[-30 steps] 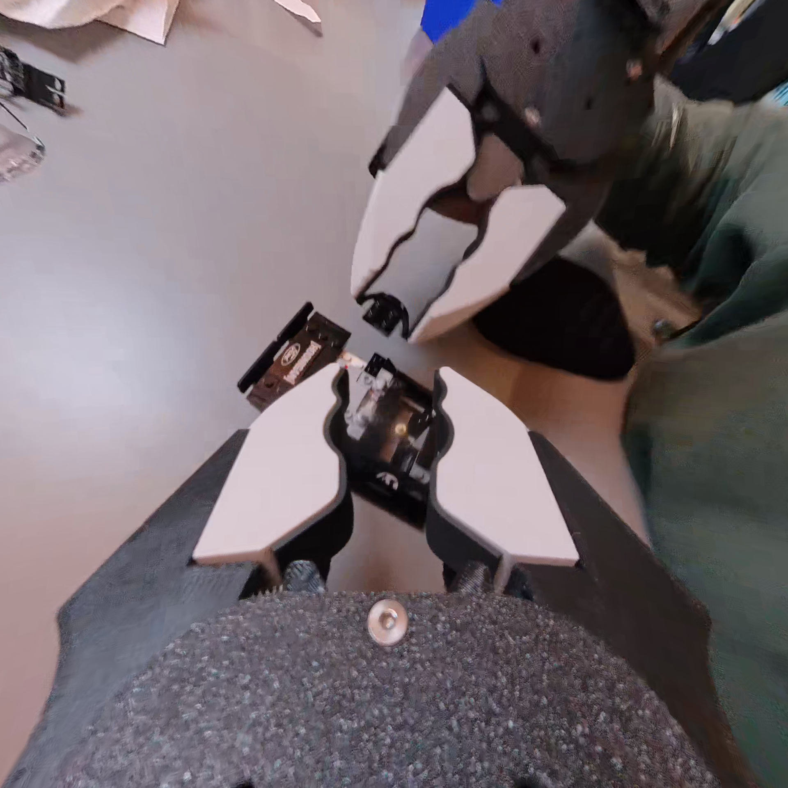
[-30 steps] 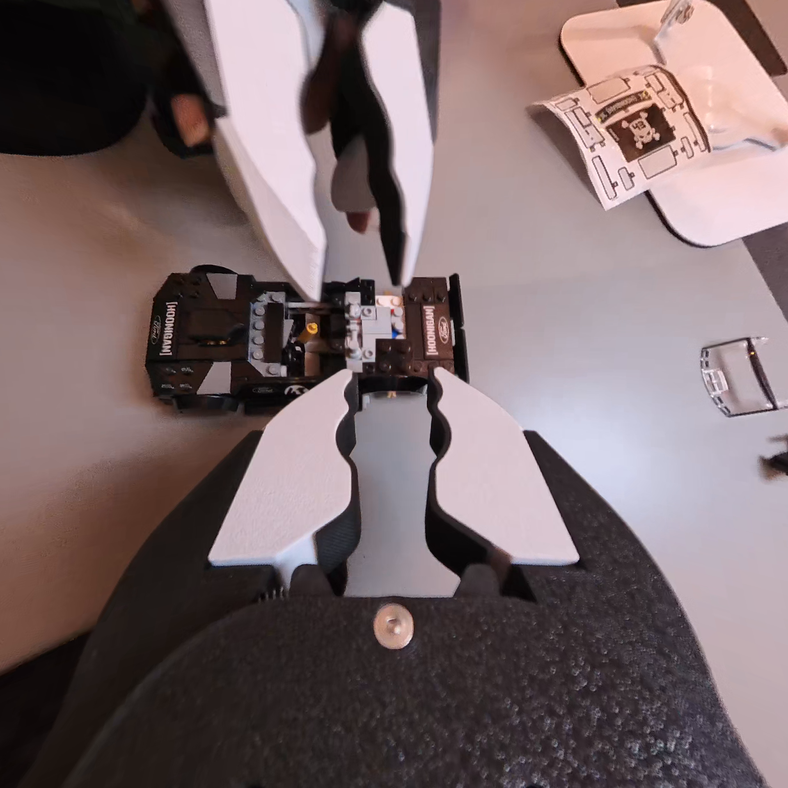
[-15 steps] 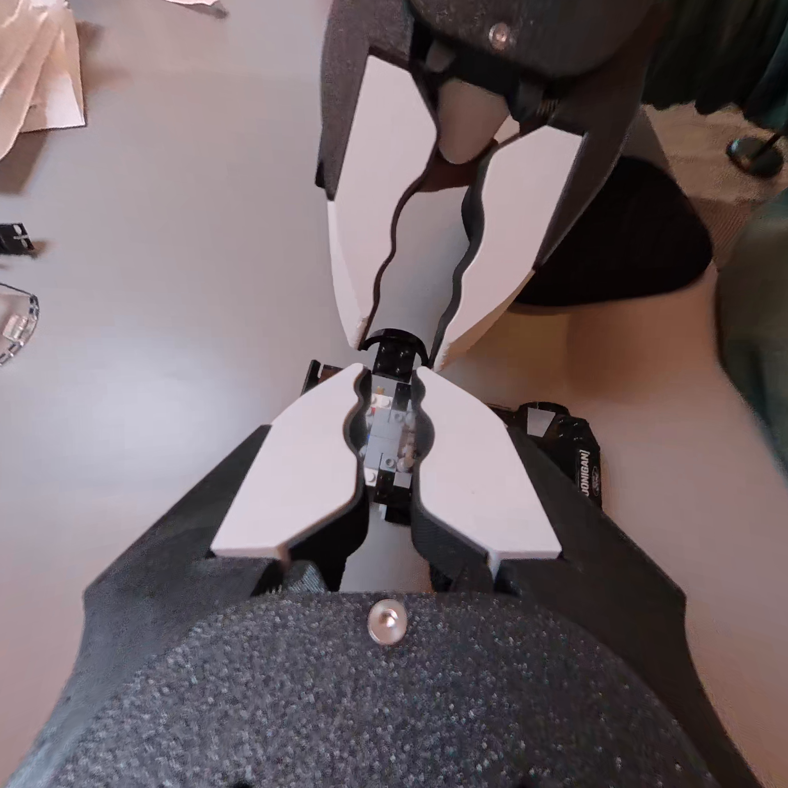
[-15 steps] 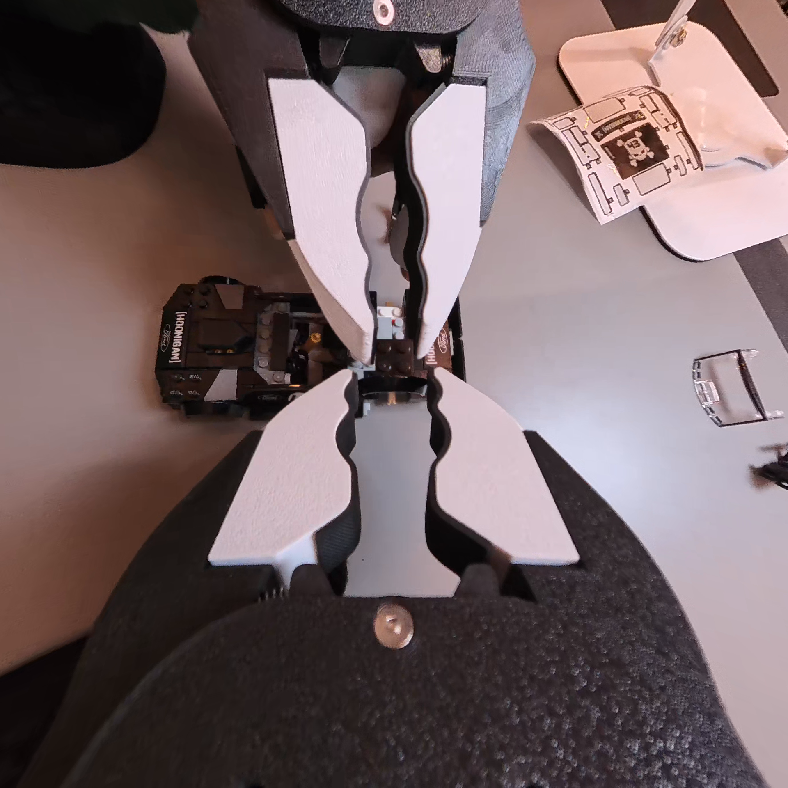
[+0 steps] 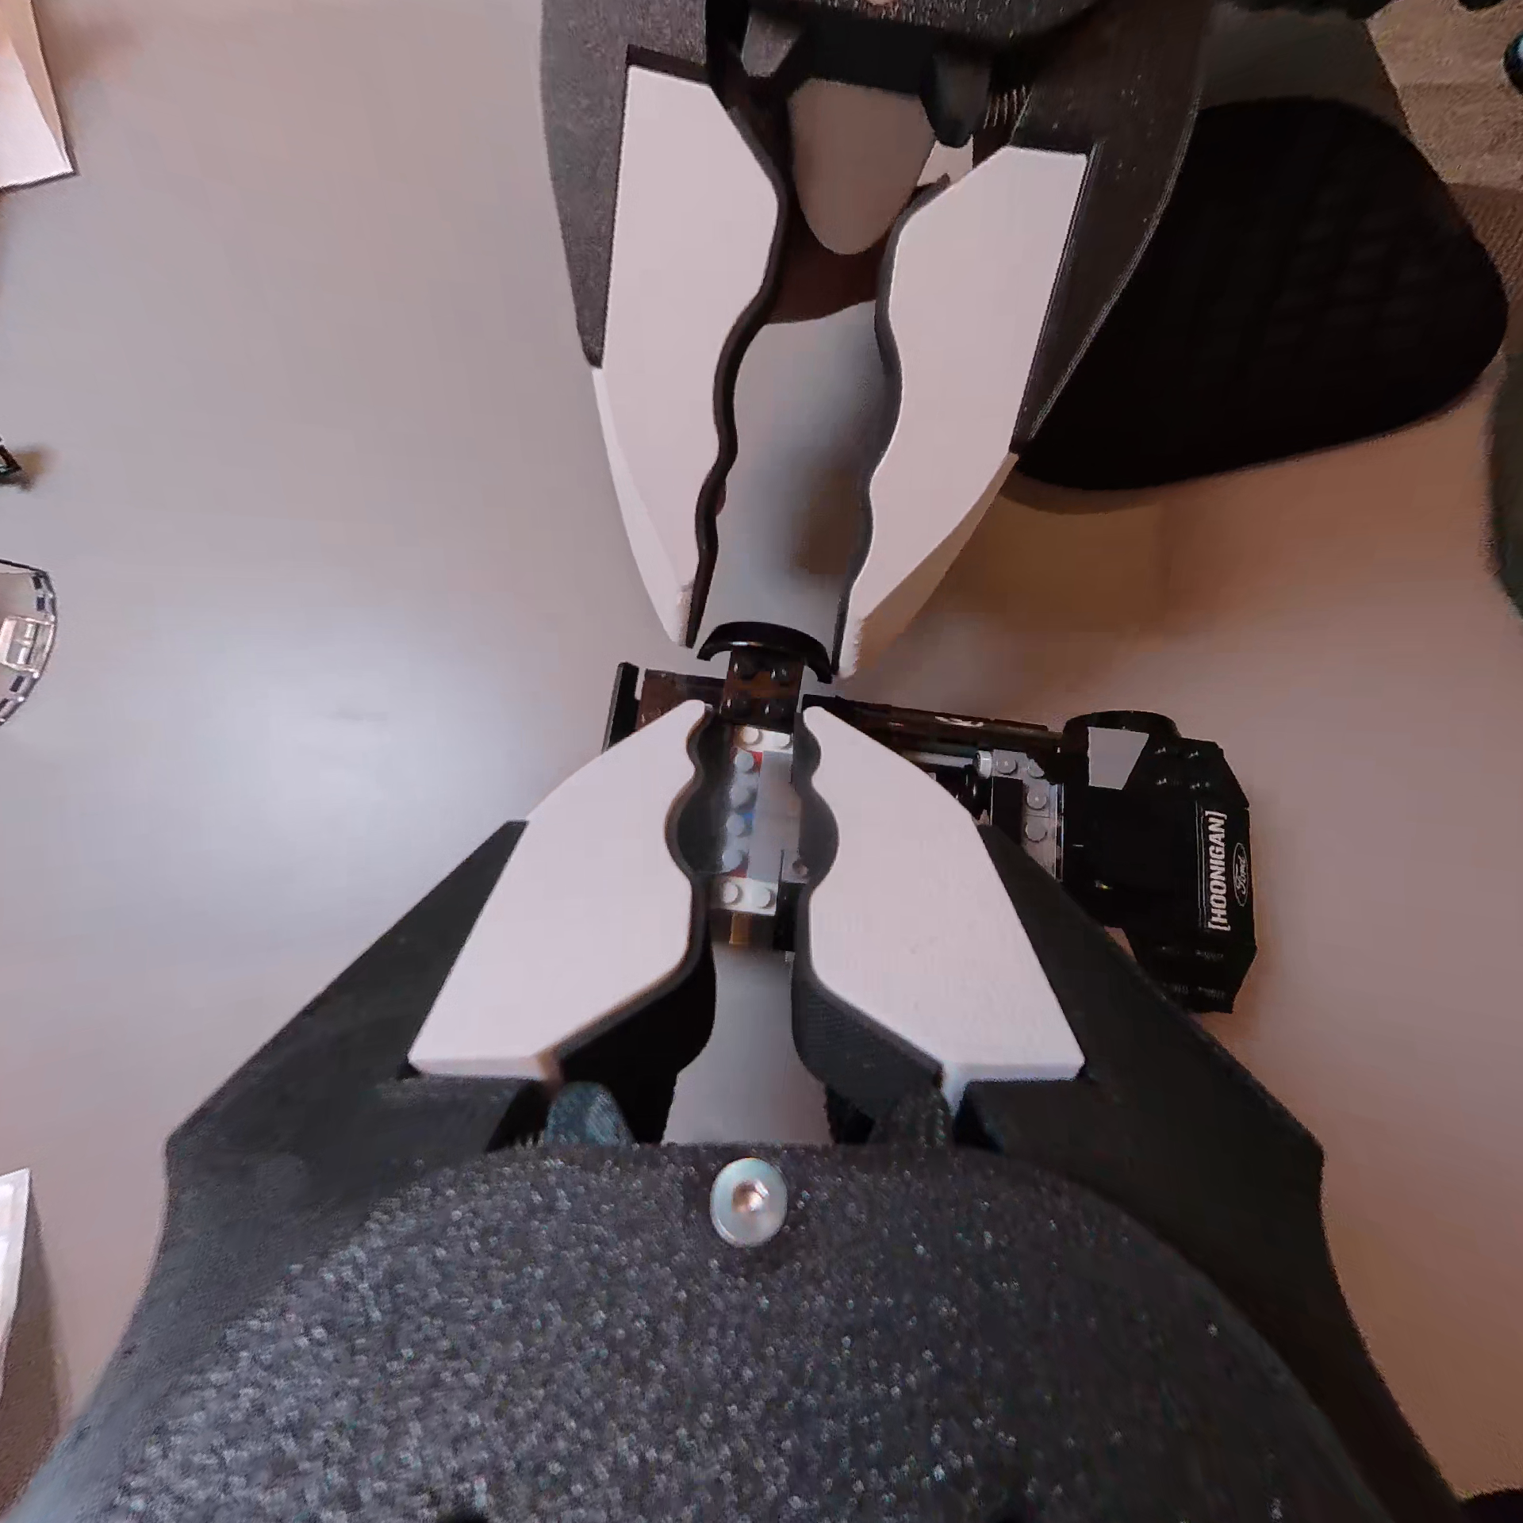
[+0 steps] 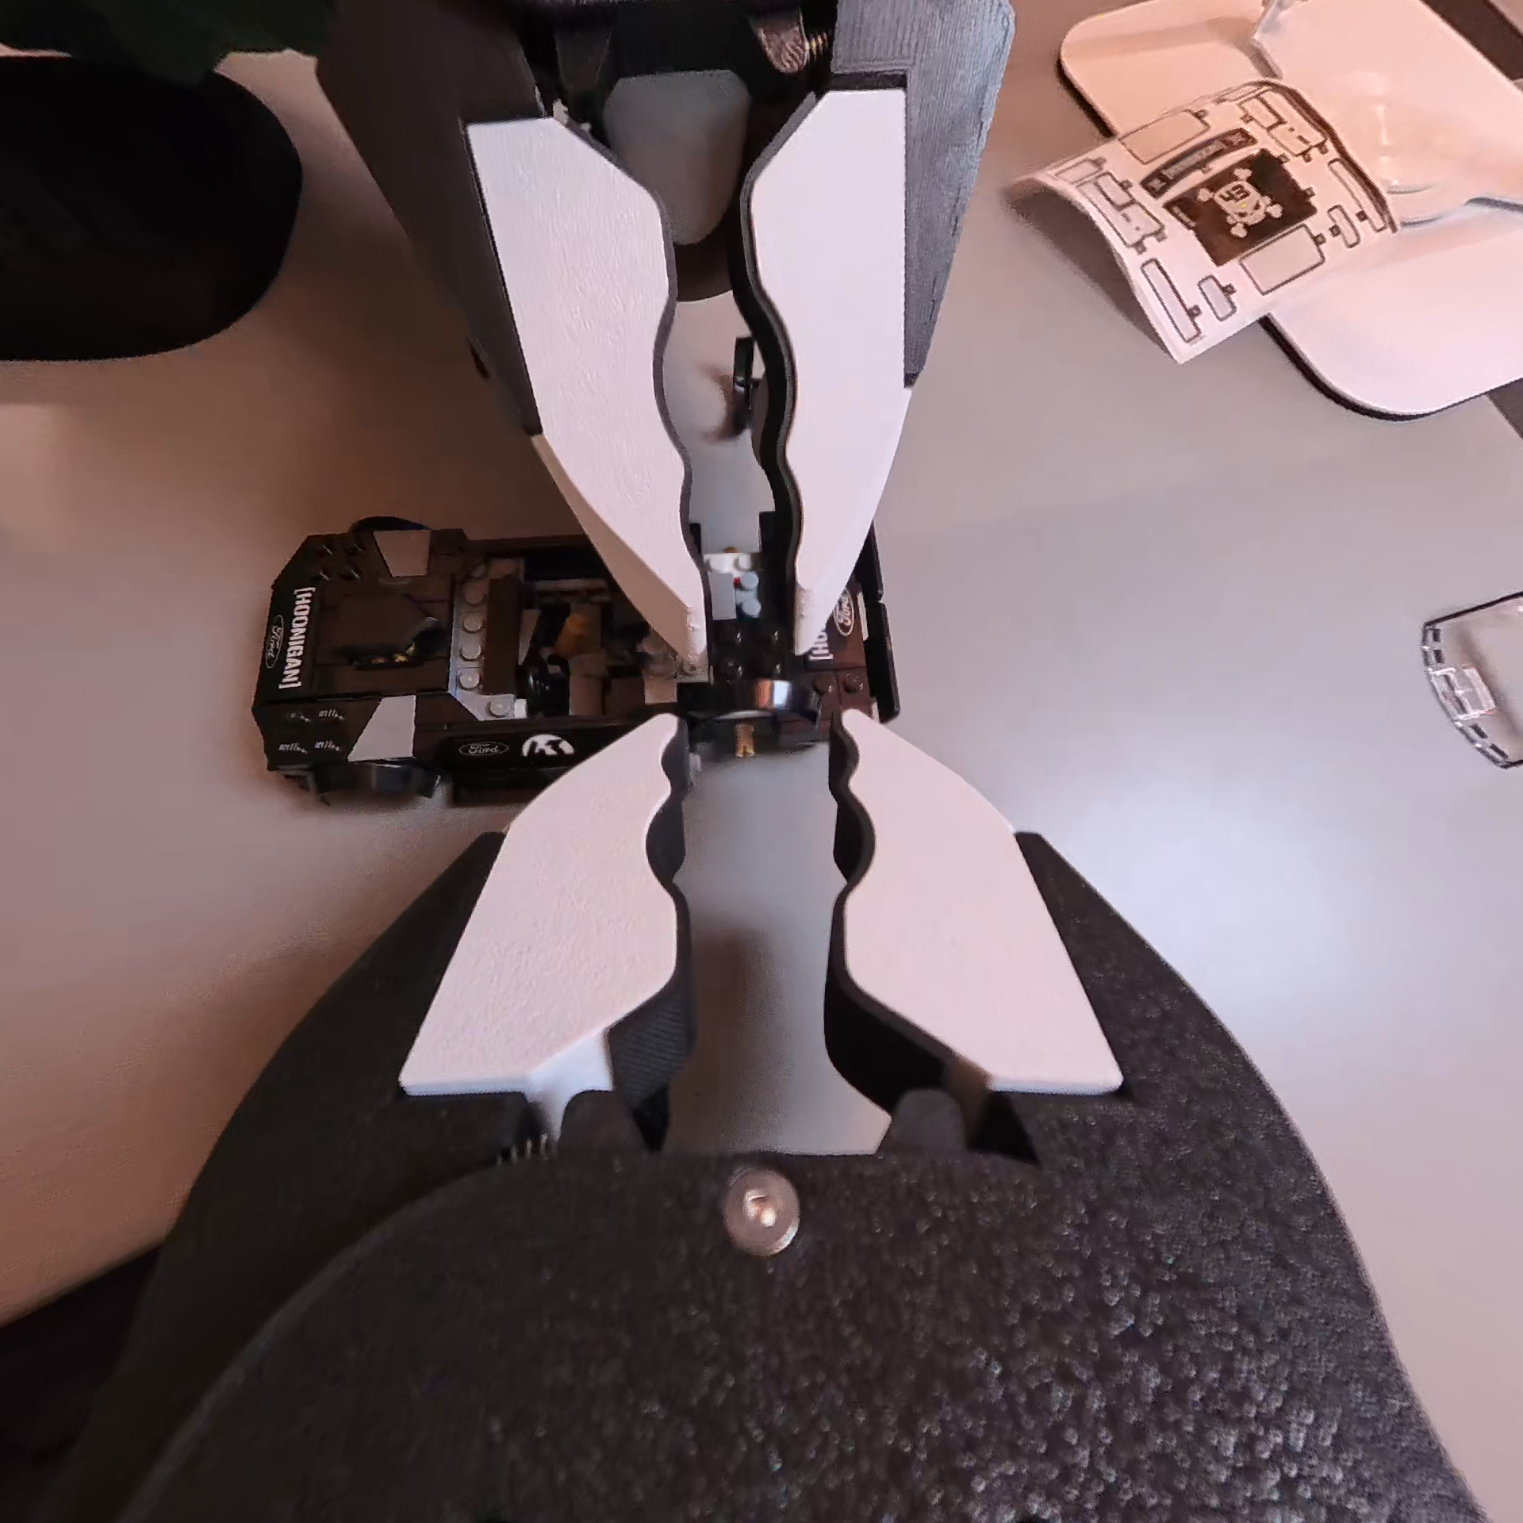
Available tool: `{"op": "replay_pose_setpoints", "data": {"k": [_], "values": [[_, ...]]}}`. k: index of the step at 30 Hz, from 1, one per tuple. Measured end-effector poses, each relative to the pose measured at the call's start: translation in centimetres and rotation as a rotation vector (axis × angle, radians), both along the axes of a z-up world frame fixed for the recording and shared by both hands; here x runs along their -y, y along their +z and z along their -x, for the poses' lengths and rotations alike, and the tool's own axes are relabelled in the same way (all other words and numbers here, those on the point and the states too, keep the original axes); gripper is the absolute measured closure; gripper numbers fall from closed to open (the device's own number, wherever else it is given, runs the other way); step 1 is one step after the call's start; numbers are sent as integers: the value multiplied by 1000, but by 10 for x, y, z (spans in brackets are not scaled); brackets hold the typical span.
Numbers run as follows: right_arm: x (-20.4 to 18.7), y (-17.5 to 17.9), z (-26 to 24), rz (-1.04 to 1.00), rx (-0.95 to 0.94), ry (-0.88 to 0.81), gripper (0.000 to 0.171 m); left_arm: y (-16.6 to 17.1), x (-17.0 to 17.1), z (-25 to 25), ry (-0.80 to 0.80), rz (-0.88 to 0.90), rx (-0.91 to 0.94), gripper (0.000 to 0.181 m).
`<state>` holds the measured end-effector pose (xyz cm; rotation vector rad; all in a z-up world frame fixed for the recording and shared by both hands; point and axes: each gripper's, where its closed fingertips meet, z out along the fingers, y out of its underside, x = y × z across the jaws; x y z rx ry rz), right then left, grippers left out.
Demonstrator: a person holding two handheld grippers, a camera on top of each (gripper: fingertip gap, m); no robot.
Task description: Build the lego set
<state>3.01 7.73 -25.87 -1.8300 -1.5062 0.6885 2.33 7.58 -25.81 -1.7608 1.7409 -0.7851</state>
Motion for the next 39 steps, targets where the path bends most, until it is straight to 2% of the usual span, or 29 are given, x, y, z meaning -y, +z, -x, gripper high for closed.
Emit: {"op": "replay_pose_setpoints", "data": {"k": [13, 15, 21, 30, 39], "values": [[3, -4, 0, 14, -61, -11, 142, -5, 1, 0, 7, 17, -7, 164], [3, -8, -3, 17, -34, -17, 142, -3, -1, 1, 16, -5, -12, 153], [2, -15, -5, 29, 42, -35, 142, 9, 4, 5, 6, -8, -21, 148], [5, -22, -4, 56, 118, -26, 142, -3, 26, -1, -18, 72, -100, 126], [5, -23, -3, 70, 149, -27, 142, -9, 31, 0, -38, 64, -161, 123]]}}
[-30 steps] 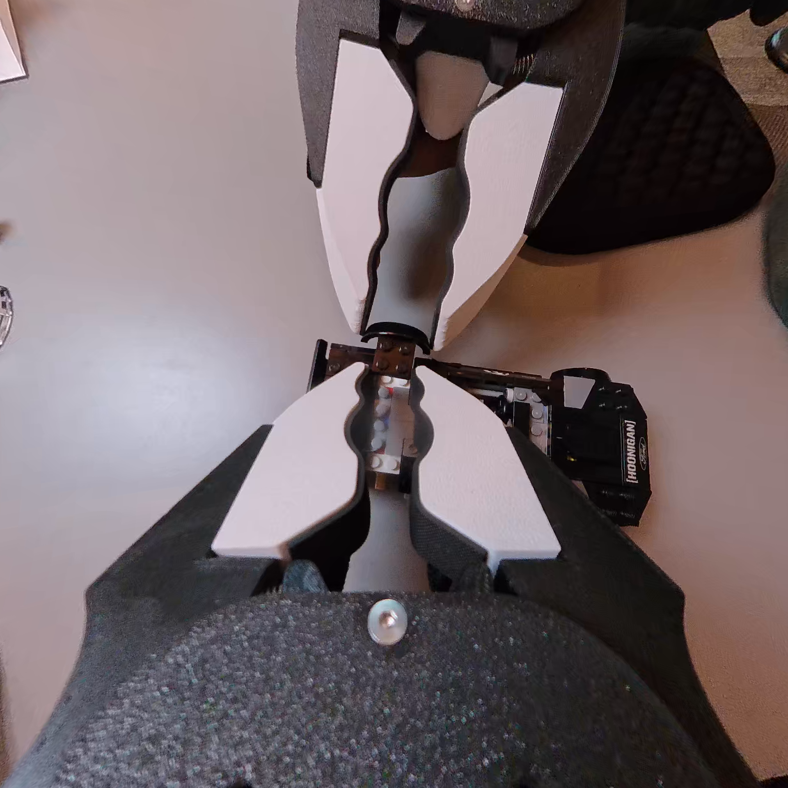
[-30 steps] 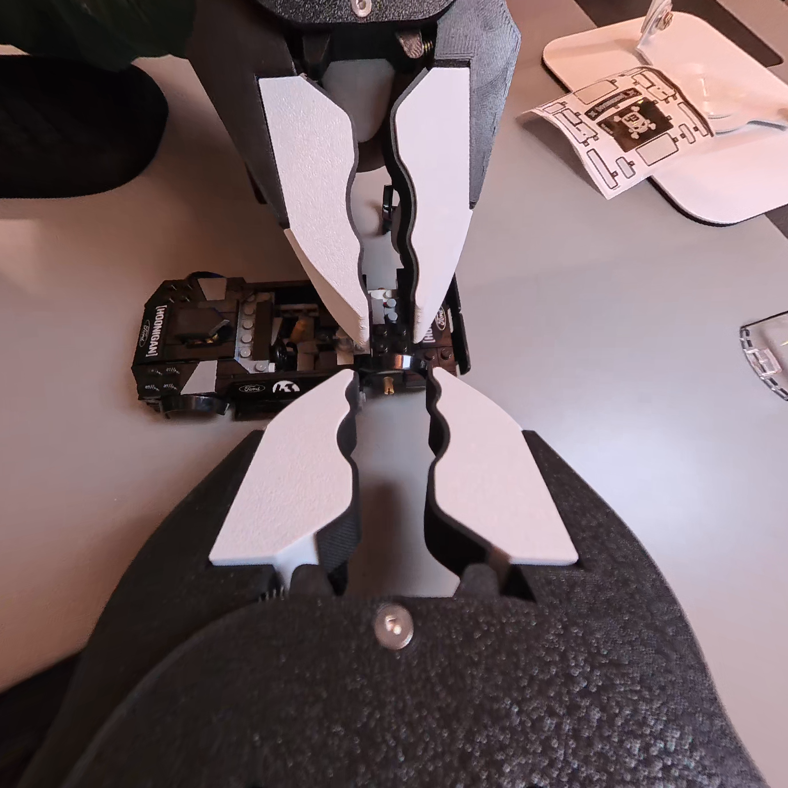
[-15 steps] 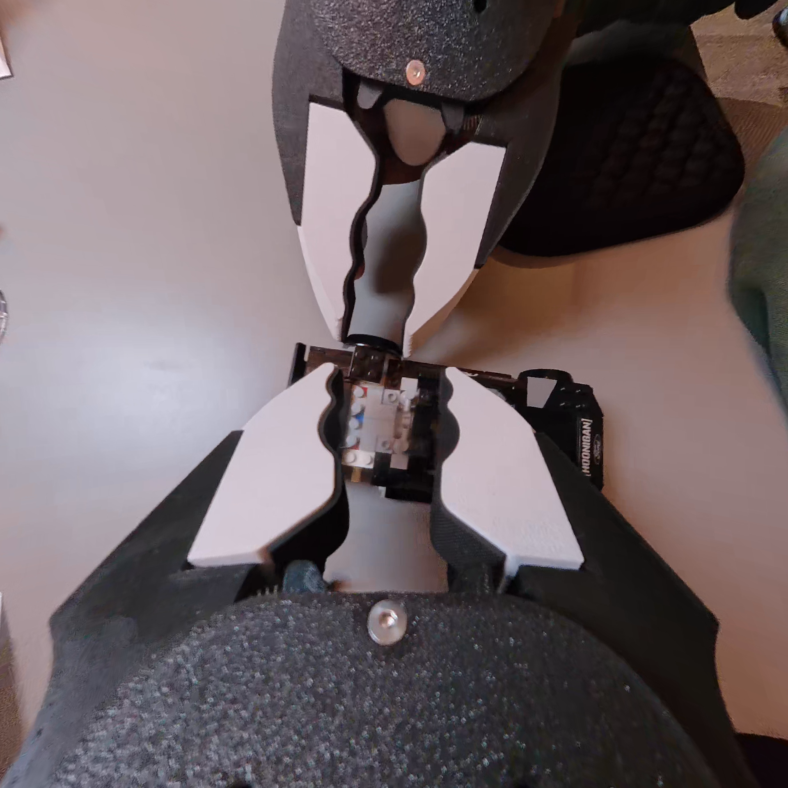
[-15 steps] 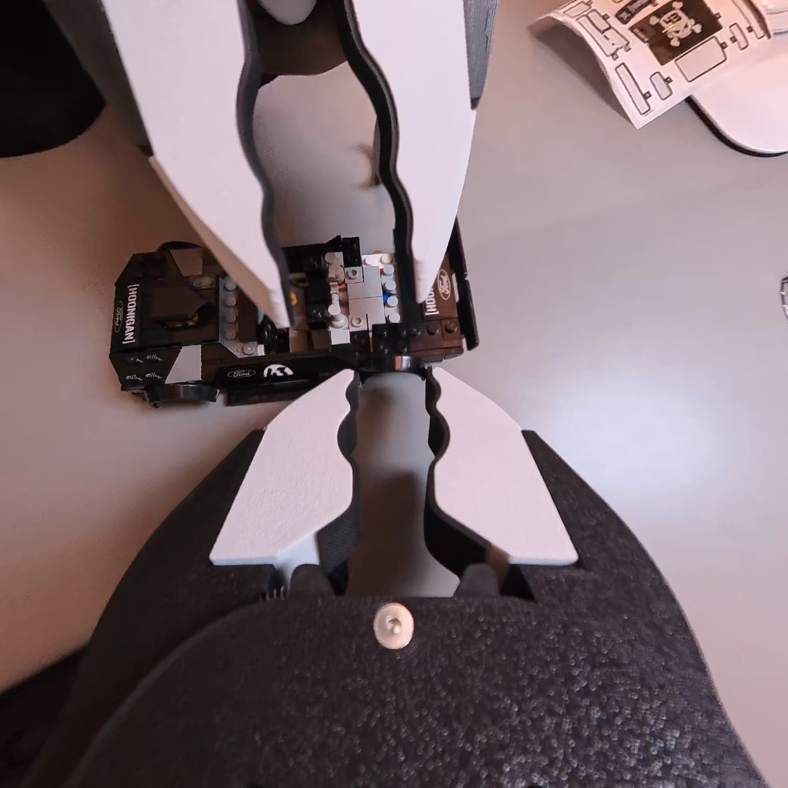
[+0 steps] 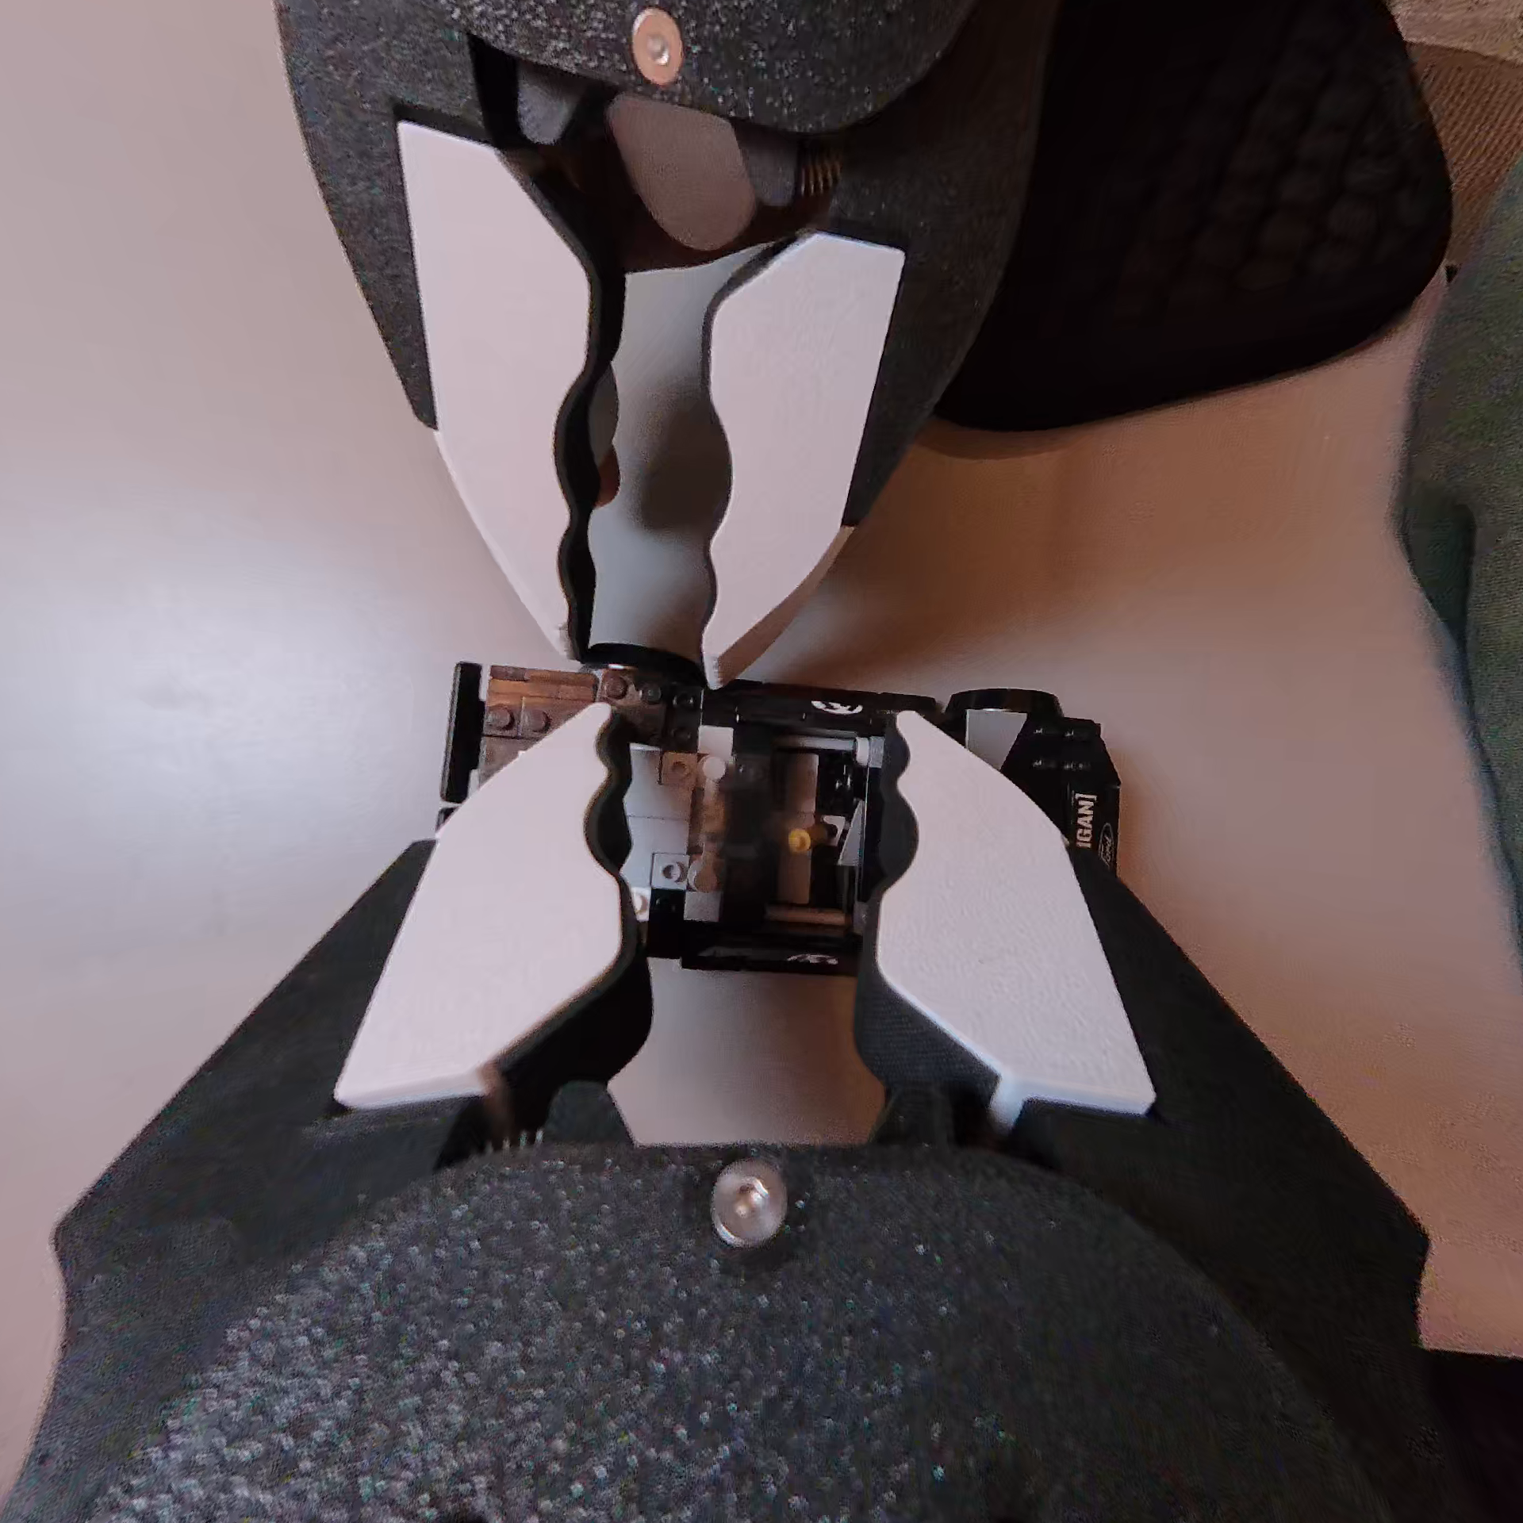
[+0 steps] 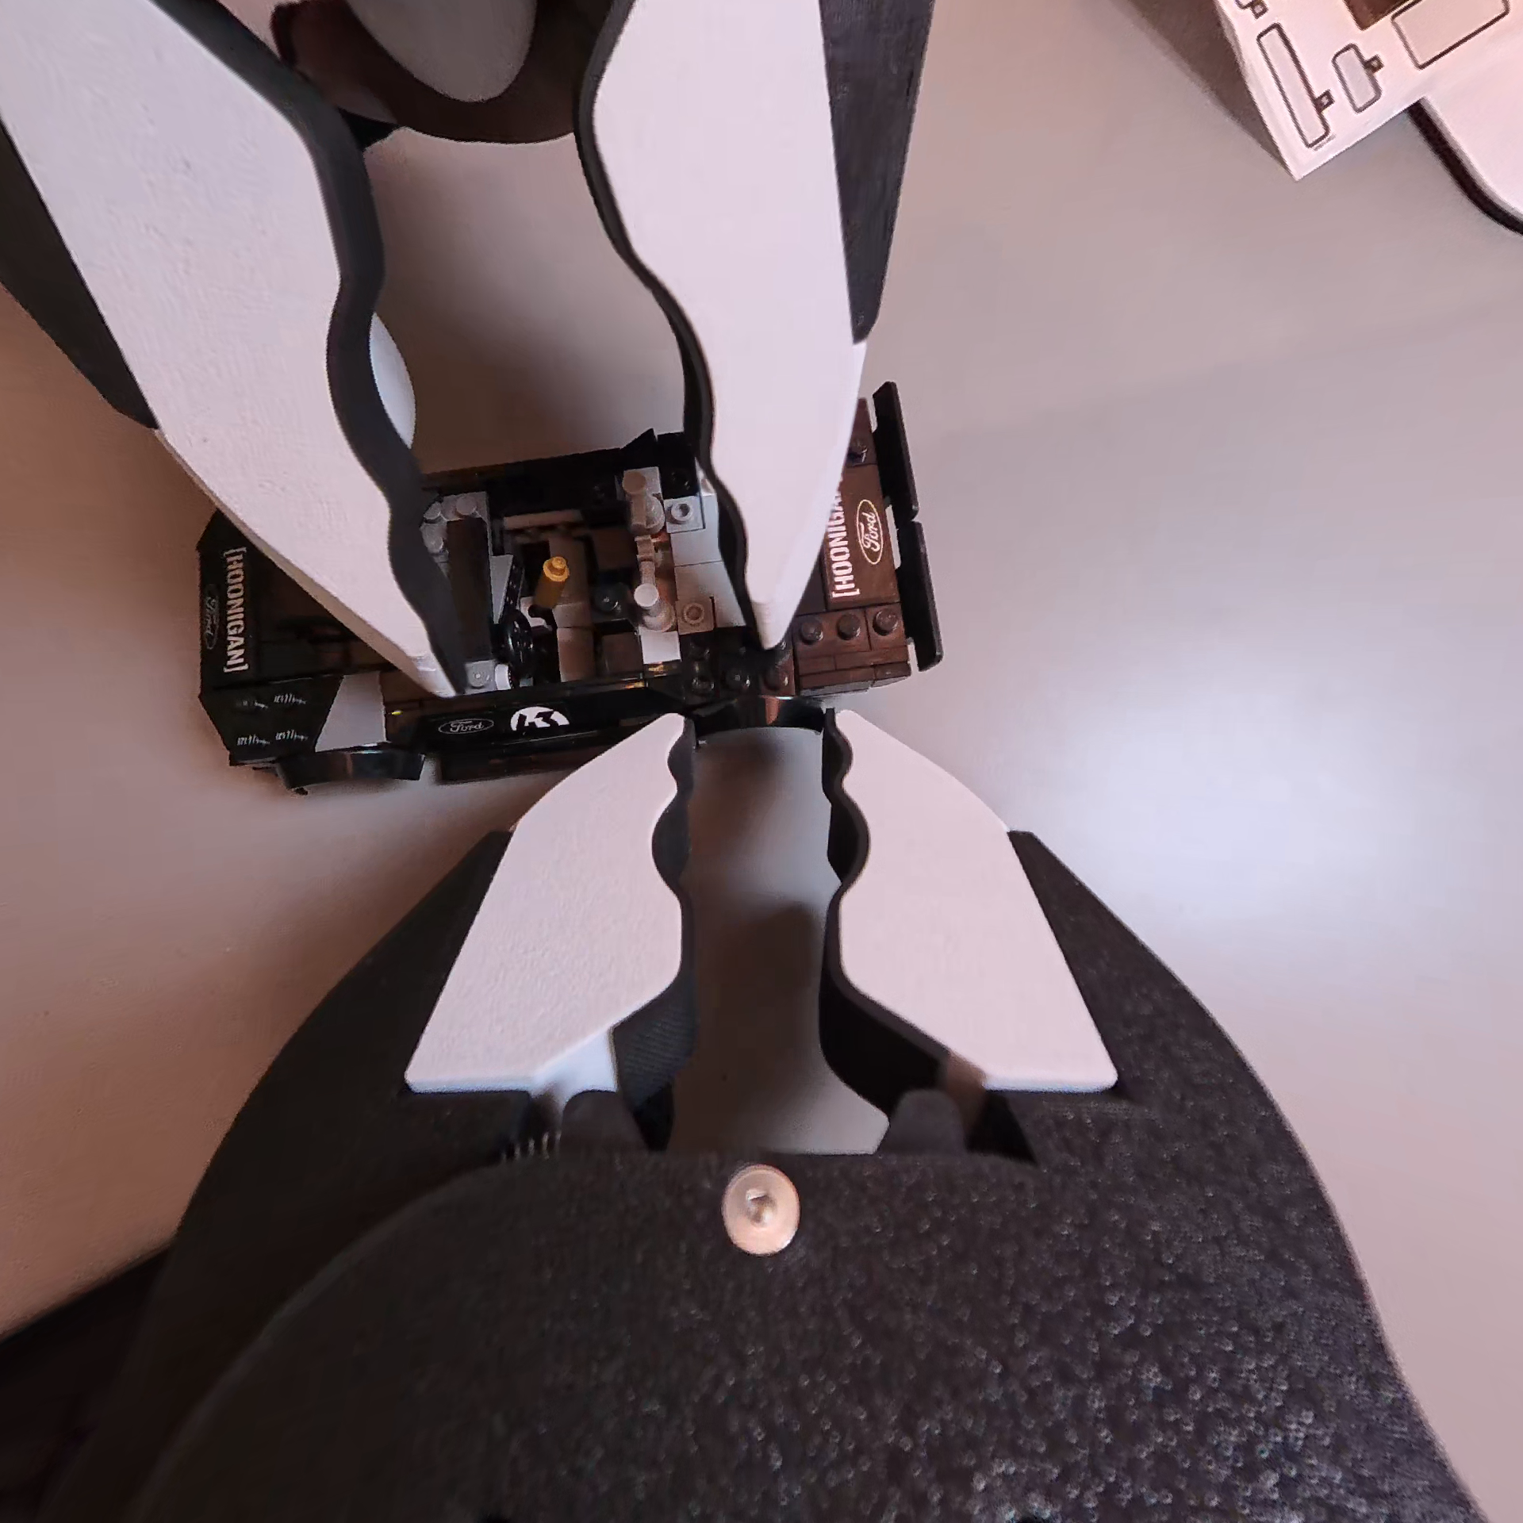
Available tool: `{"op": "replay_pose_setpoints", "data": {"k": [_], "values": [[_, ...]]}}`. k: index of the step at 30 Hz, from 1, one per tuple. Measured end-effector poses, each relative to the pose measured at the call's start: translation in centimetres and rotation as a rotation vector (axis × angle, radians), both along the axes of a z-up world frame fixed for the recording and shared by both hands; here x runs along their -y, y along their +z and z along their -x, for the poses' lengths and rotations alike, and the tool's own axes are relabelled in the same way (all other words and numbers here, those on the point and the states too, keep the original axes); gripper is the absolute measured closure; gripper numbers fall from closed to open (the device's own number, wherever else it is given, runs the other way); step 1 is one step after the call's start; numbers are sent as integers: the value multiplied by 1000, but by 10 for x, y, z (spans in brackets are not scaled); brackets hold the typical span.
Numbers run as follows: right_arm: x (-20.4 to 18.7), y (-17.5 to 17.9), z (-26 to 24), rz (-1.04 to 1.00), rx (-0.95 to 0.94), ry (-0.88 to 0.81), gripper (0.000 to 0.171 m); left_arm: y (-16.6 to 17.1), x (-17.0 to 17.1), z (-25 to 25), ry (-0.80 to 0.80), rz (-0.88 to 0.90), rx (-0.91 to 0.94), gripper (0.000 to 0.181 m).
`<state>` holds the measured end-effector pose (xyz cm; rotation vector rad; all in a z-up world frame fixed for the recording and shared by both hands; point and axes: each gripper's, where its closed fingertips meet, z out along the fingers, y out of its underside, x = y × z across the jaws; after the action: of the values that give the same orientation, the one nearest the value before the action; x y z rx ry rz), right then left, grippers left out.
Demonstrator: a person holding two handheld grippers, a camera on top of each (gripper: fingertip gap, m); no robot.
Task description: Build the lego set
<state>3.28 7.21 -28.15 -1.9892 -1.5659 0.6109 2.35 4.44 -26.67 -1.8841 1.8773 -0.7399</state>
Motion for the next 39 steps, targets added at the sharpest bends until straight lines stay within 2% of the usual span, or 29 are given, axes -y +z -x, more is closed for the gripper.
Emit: {"op": "replay_pose_setpoints", "data": {"k": [12, 23, 29, 33, 37, 39], "values": [[-2, 0, 3, -25, 24, 49, 141, -1, 2, 2, 1, 0, -23, 123], [-4, -1, 2, -19, -34, 67, 142, -2, 2, 4, 28, 29, -47, 121], [-2, 9, 0, -21, -82, 63, 143, -3, 5, 4, 13, 24, -82, 115], [3, 19, 6, -29, -136, 70, 149, -4, 7, 4, 11, 25, -86, 110], [-5, 22, 13, -28, -148, 10, 170, -3, 6, 2, 37, 52, -45, 111], [-8, 18, 15, -17, -121, -3, 171, -3, 6, 2, 46, 53, -30, 112]]}}
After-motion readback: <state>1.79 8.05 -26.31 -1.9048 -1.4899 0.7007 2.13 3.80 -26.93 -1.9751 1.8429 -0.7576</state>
